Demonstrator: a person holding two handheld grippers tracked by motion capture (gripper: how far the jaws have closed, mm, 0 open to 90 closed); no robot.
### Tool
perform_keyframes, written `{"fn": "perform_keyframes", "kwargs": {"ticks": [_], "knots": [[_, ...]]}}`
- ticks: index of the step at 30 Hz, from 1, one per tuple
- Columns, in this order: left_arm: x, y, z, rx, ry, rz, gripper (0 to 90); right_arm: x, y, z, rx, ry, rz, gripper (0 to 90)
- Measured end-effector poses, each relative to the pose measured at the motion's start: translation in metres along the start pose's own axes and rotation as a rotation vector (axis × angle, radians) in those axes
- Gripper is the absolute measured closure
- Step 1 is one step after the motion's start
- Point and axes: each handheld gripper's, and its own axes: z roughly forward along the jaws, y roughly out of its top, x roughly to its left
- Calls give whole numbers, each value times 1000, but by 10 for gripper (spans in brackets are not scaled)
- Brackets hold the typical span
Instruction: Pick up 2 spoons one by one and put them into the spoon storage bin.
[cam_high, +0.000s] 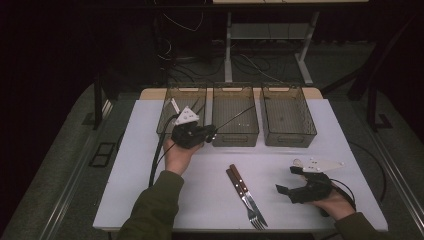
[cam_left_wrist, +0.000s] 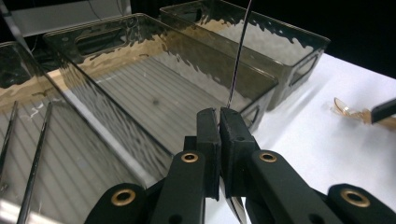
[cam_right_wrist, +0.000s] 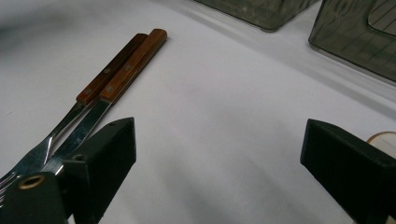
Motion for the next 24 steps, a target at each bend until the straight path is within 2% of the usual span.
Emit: {"fn": "perform_keyframes", "kwargs": {"ticks": [5, 9, 17, 18, 19, 21, 22, 23, 24], "knots": [[0, 9, 15, 8, 17, -5, 869, 0, 0, 0, -3, 0, 0, 102], [1, 15, 26, 17, 35, 11, 869, 0, 0, 0, -3, 3, -1, 102], [6, 23, 44, 35, 68, 5, 868, 0, 0, -1, -6, 4, -2, 103], [7, 24, 44, 59, 74, 13, 868, 0, 0, -1, -6, 4, -2, 103], [7, 24, 47, 52, 82, 1, 868, 0, 0, -1, -5, 5, -1, 103], [9, 24, 52, 66, 91, 3, 868, 0, 0, -1, -6, 5, -2, 103], [11, 25, 53, 88, 96, 18, 868, 0, 0, -1, -5, 5, -1, 103], [11, 25, 56, 81, 100, 3, 868, 0, 0, -1, -6, 5, -1, 103], [13, 25, 57, 102, 104, 18, 868, 0, 0, -1, -5, 5, 0, 103]]}}
